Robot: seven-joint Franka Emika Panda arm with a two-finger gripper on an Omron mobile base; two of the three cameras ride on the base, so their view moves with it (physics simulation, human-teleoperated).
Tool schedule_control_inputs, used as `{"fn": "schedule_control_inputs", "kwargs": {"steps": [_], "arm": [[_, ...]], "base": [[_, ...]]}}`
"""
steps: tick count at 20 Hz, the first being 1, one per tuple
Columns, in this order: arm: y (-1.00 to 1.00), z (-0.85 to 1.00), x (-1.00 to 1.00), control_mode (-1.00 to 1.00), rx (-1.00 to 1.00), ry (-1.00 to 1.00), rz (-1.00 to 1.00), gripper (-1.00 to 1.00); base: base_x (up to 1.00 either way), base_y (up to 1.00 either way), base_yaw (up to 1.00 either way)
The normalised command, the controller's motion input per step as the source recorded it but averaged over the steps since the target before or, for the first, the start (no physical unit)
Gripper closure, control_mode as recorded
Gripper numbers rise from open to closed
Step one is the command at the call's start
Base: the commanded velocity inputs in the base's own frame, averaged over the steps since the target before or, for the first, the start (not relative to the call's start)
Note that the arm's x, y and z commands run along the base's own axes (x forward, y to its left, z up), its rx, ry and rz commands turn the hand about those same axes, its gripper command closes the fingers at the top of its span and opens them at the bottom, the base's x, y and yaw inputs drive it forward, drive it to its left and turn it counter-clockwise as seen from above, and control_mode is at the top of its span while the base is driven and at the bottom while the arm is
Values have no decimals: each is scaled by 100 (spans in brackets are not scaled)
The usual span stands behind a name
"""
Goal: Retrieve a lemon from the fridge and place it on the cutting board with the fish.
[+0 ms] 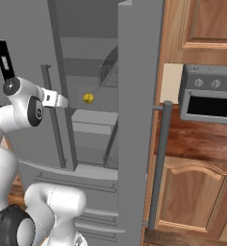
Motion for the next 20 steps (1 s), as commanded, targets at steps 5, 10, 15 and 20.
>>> {"fn": "schedule_control_inputs", "kwargs": {"steps": [5, 10, 15, 20], "arm": [[4, -9, -71, -100, 0, 4, -13, 100], [31, -1, -99, -100, 0, -7, -15, 100], [53, 0, -97, -100, -4, -14, -12, 100], [55, 0, -47, -100, -16, -1, -3, 100]], "base": [[0, 0, 0], [0, 0, 0], [0, 0, 0], [0, 0, 0]]}}
